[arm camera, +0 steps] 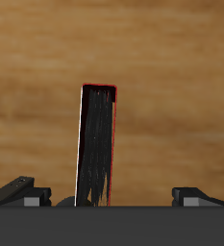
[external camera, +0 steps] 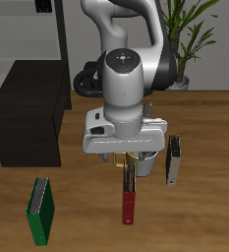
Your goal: Place the red book upright on top of the shelf
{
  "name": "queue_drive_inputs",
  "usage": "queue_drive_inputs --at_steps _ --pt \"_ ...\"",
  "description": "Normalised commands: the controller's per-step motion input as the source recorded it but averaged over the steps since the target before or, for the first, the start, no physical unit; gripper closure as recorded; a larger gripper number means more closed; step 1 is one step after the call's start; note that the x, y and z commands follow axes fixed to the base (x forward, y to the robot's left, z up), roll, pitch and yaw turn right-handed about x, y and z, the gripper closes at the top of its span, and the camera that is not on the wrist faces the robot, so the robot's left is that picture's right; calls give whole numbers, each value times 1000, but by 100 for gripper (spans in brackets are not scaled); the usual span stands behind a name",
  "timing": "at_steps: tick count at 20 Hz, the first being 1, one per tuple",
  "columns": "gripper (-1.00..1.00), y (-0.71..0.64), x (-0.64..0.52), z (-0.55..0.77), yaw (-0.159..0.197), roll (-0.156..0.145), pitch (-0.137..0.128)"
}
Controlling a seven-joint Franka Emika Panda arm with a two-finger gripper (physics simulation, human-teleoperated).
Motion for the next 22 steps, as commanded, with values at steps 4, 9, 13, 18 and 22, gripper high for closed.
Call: queue_drive_inputs --at_steps 4,9,13,18,22 --pt "-100 3 79 -375 -26 -4 18" --pt "-100 55 68 -384 -20 9 48" --pt "-100 118 28 -266 1 16 36" --pt "100 64 9 -290 -12 16 42" --pt "100 -67 -28 108 -16 -2 -12"
